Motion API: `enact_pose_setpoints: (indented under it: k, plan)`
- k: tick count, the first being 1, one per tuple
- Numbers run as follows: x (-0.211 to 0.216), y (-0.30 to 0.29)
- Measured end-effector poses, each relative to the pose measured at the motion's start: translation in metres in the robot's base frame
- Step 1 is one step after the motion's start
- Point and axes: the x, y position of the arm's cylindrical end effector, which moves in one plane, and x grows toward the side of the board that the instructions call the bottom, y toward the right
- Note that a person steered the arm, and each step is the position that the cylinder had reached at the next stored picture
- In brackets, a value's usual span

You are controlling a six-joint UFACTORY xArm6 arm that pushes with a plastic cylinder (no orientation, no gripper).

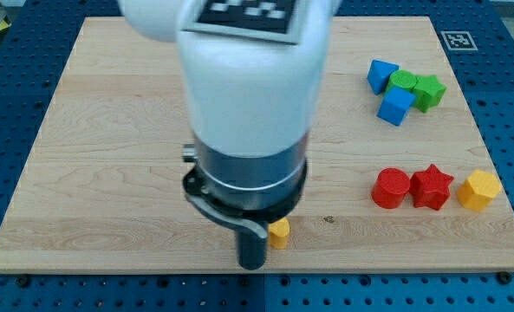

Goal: Move the yellow heart towards the red circle

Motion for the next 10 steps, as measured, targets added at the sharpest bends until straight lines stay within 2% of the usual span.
enact_pose_setpoints:
  k: [2,4,6,8,10]
  plan:
    - [-0.011,0.005]
    - [-0.046,-0.009]
    - [-0.013,-0.011]
    - [-0.028,0.000]
    - [-0.028,0.047]
